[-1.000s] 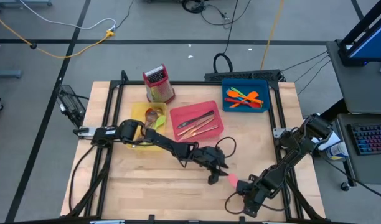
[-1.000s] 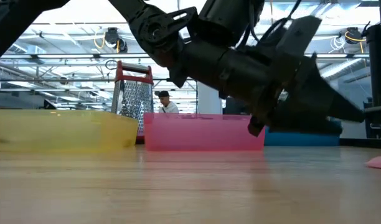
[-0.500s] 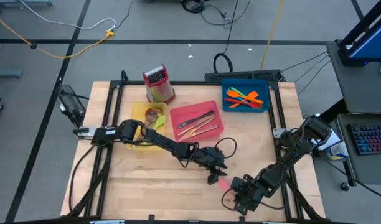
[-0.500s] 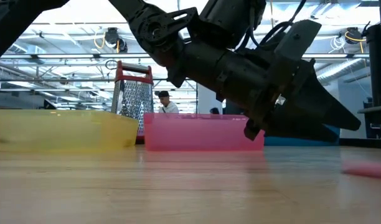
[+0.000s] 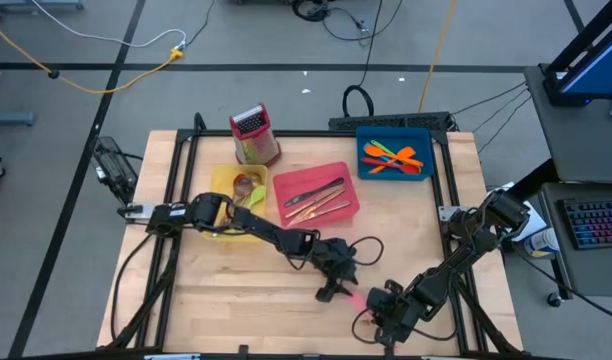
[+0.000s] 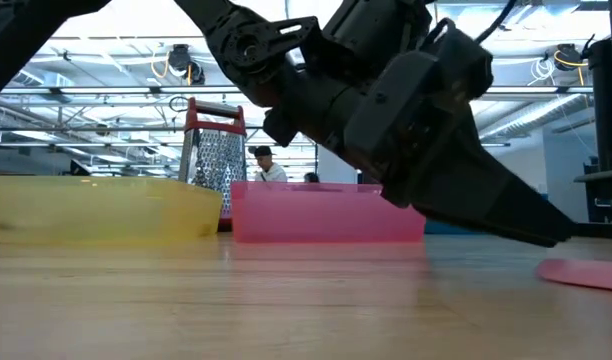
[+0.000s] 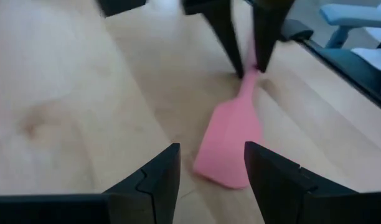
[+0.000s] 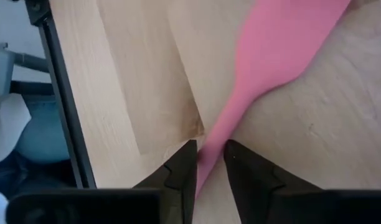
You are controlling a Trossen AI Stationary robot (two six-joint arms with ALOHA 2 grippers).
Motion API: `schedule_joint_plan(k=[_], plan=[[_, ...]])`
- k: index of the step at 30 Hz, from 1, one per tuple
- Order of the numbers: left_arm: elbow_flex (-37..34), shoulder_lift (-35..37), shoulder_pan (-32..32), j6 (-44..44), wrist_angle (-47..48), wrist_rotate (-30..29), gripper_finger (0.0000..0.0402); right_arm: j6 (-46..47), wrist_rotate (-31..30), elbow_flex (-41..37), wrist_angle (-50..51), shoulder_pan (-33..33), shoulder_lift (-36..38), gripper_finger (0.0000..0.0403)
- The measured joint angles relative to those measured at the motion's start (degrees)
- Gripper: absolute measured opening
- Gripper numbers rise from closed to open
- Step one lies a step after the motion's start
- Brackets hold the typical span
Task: Pick & Place Kitchen Items
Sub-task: Put the pink spatula into the blue bin
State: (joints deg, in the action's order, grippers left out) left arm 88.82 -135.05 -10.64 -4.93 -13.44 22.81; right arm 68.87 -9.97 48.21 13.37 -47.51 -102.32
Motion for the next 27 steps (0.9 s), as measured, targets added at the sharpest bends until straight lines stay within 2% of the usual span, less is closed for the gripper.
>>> schedule_joint_plan(k=[7,10,13,19,23,27], plan=[[0.00,0.01,0.12,-1.00,-0.29,-0.86,0.0185,-3.95,-0.95,0.00,-1.57,-0.04,-0.03,0.0119],[0.00,0.01,-0.17,-0.79,-0.73,-0.87,0.0185,-5.94,-2.89,0.00,-1.97,-0.11,-0.05,0.0122],[0.00,0.01,-0.49,-0.06,-0.53,-0.80,0.0195,-9.35,-3.61,0.00,-1.97,-0.09,-0.07,0.0103],[0.00,0.01,-1.31,0.94,0.30,0.00,0.0243,-10.65,-3.82,0.00,-2.60,-0.02,-0.03,0.0047],[0.00,0.01,-2.02,1.84,-0.20,-1.20,0.0268,-12.15,-3.83,0.00,-5.38,-0.02,0.07,0.0042],[-0.02,-0.99,-2.25,3.56,-1.72,-3.34,0.0275,-14.94,-4.70,0.00,-8.20,-0.04,0.13,0.0048]])
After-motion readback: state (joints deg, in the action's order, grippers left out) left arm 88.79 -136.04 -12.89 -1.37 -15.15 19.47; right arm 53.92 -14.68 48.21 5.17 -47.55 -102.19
